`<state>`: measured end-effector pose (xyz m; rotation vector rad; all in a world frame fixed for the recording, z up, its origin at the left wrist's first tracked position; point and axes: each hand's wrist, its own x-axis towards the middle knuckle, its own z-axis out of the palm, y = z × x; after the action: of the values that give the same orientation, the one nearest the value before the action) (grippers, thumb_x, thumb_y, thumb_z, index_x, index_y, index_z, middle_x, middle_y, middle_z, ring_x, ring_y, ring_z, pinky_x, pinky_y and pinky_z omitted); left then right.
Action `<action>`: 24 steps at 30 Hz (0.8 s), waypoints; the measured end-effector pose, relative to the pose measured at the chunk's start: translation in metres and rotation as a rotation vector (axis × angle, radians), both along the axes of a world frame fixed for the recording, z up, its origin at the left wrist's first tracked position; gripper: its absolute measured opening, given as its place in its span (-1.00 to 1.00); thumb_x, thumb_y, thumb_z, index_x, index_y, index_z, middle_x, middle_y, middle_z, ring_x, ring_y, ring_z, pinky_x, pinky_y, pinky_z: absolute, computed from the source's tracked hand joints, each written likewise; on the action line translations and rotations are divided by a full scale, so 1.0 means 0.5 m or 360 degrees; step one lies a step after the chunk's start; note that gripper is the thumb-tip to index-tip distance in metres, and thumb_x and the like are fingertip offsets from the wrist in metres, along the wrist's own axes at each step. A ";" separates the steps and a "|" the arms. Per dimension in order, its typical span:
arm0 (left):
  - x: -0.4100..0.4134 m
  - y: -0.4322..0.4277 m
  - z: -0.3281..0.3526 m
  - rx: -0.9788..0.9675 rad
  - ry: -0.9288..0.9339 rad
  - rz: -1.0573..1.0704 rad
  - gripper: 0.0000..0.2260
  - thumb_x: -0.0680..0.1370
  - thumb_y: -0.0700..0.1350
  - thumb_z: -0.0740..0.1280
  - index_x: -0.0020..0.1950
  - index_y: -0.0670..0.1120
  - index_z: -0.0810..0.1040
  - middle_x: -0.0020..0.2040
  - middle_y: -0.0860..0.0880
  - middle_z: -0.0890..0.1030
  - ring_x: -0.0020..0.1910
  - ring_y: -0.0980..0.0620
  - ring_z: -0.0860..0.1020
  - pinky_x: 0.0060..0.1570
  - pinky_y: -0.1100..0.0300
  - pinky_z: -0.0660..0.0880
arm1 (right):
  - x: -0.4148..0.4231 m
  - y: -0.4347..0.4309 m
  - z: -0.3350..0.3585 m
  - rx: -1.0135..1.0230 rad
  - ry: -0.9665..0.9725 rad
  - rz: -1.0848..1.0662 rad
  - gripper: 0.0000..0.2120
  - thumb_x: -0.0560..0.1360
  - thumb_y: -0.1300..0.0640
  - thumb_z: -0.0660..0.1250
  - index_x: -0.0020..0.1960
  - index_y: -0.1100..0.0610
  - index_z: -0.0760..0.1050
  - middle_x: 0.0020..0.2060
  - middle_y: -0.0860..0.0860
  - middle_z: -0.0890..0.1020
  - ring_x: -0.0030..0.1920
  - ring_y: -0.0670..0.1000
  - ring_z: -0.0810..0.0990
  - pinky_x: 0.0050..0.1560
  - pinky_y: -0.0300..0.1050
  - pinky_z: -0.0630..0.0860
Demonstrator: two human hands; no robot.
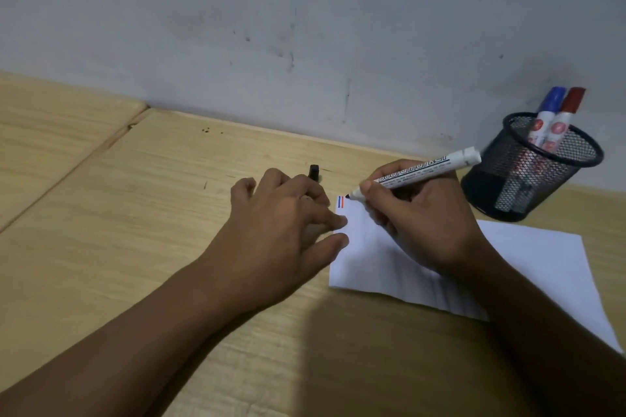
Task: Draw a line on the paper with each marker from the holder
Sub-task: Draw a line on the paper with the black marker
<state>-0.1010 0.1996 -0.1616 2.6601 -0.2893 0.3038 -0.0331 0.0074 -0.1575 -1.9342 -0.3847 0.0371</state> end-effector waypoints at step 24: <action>0.003 -0.001 -0.003 -0.0034 -0.0009 -0.0017 -0.62 0.44 0.30 0.18 0.09 0.22 0.66 0.11 0.20 0.55 0.10 0.07 0.39 0.21 -0.21 0.30 | 0.002 -0.002 0.004 -0.0104 -0.0010 0.0084 -0.92 0.49 0.21 0.45 -0.19 0.11 0.64 -0.42 -0.05 0.67 -0.40 -0.13 0.64 -0.37 -0.33 0.53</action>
<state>-0.0994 0.1992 -0.1629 2.6361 -0.3000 0.3091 -0.0324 0.0065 -0.1556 -1.9887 -0.4434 0.0786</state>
